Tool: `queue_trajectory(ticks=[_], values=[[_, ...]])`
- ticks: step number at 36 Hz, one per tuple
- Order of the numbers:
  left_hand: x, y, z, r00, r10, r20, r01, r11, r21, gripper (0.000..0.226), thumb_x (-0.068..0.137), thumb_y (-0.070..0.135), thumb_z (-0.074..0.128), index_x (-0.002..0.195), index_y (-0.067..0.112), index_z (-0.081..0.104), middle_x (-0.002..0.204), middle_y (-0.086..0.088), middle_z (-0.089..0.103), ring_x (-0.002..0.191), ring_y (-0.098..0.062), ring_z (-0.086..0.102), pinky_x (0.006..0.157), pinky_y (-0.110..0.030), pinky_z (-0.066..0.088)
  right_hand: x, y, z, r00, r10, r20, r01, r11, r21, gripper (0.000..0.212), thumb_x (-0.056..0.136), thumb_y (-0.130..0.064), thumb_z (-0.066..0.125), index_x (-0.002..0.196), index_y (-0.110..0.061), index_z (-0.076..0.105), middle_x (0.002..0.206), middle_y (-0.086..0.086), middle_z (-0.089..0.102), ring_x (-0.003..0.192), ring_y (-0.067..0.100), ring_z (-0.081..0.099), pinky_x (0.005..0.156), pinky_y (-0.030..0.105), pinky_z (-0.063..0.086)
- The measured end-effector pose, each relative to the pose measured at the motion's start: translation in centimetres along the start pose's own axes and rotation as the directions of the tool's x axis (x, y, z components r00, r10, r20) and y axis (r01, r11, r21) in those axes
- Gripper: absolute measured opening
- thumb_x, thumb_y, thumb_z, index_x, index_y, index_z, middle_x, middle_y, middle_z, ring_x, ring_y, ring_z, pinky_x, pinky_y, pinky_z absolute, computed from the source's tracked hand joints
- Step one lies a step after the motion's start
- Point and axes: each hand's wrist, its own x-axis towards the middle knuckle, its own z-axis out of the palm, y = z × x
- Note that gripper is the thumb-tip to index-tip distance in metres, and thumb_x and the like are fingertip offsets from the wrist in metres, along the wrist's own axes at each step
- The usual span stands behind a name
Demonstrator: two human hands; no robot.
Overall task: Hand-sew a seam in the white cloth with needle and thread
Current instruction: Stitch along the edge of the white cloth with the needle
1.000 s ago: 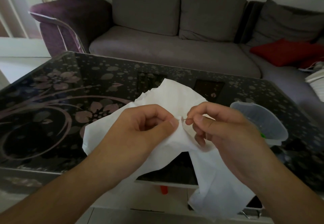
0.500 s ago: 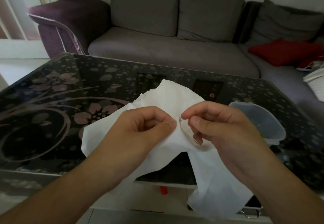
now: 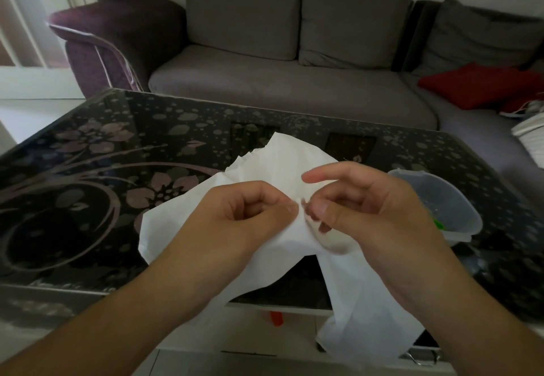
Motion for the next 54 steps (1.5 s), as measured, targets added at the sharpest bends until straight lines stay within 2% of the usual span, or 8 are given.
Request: queue_trajectory(ticks=[5,15,23,30,34,39,46,54], values=[[-0.1,0.0,0.1,1.000,-0.012,0.002,0.012,1.000,0.015,0.016,0.092,0.032,0.069,0.083,0.028,0.081,0.087,0.006,0.078,0.086,-0.010,0.072,0.081,-0.027,0.047,-0.2,-0.2,0.0,0.976,-0.215,0.037,0.218,0.952,-0.216,0.028,0.093,-0.021,0.071,0.109,-0.044,0.072,0.118,-0.027,0.066,0.118,-0.003,0.057,0.095,0.016,0.049],[0.1,0.0,-0.4,0.997,0.003,0.082,-0.009,0.998,0.070,0.012,0.093,0.030,0.073,0.092,0.023,0.082,0.097,-0.018,0.077,0.101,-0.039,0.070,0.101,-0.060,0.050,-0.1,0.3,0.6,0.930,-0.346,0.121,0.362,0.918,-0.160,0.024,0.085,-0.009,0.079,0.095,-0.030,0.080,0.099,-0.015,0.075,0.108,0.013,0.067,0.092,0.019,0.048],[0.1,-0.3,-0.2,0.995,0.061,0.078,-0.072,0.987,0.143,0.013,0.088,0.036,0.072,0.083,0.028,0.080,0.075,-0.004,0.074,0.064,-0.008,0.062,0.063,-0.020,0.045,0.0,0.6,1.1,0.940,-0.327,0.100,0.338,0.932,-0.129,0.018,0.085,-0.007,0.076,0.082,-0.024,0.076,0.089,-0.013,0.072,0.101,0.016,0.066,0.089,0.026,0.051],[0.0,-0.2,0.1,0.998,0.030,0.050,-0.040,0.975,0.218,0.014,0.092,0.035,0.070,0.082,0.030,0.078,0.084,0.015,0.077,0.083,-0.002,0.071,0.075,-0.015,0.046,-0.5,0.4,1.2,0.990,-0.134,-0.041,0.140,0.957,0.253,0.017,0.094,-0.001,0.064,0.088,-0.014,0.072,0.088,-0.002,0.079,0.091,0.013,0.075,0.085,0.022,0.058],[0.0,-0.4,0.3,0.999,-0.005,0.033,-0.005,0.955,0.295,0.012,0.092,0.037,0.070,0.085,0.033,0.078,0.089,0.023,0.076,0.088,0.004,0.068,0.076,-0.010,0.044,-0.4,0.3,1.0,0.996,-0.059,-0.063,0.082,0.874,0.479,0.015,0.099,0.000,0.054,0.092,-0.005,0.067,0.083,0.006,0.074,0.089,0.023,0.075,0.092,0.040,0.059],[0.1,-0.4,0.1,1.000,-0.009,0.007,0.007,0.954,0.298,0.013,0.092,0.038,0.071,0.083,0.031,0.077,0.087,0.022,0.075,0.087,0.004,0.068,0.076,-0.014,0.044,-0.2,-0.4,0.2,1.000,-0.026,-0.003,0.022,0.745,0.667,0.014,0.099,-0.003,0.049,0.089,-0.003,0.059,0.080,0.010,0.057,0.061,0.023,0.052,0.058,0.032,0.052],[0.1,-0.7,0.0,1.000,-0.004,-0.015,0.008,0.957,0.290,0.013,0.092,0.039,0.071,0.081,0.032,0.076,0.085,0.022,0.074,0.086,0.004,0.068,0.077,-0.017,0.045,0.2,-0.3,-0.7,0.997,0.003,-0.078,-0.002,1.000,0.009,0.019,0.106,-0.015,0.049,0.094,-0.025,0.060,0.069,0.000,0.063,0.055,0.007,0.050,0.050,0.016,0.041],[0.2,-1.1,-0.1,0.999,0.024,-0.031,-0.013,0.950,0.311,0.013,0.091,0.039,0.070,0.082,0.032,0.076,0.082,0.024,0.073,0.084,0.004,0.066,0.064,-0.004,0.043,0.1,0.1,-0.3,0.994,-0.030,0.109,0.090,0.793,-0.603,0.012,0.093,-0.045,0.070,0.087,-0.040,0.061,0.068,-0.039,0.052,0.069,-0.017,0.052,0.058,0.010,0.034]])
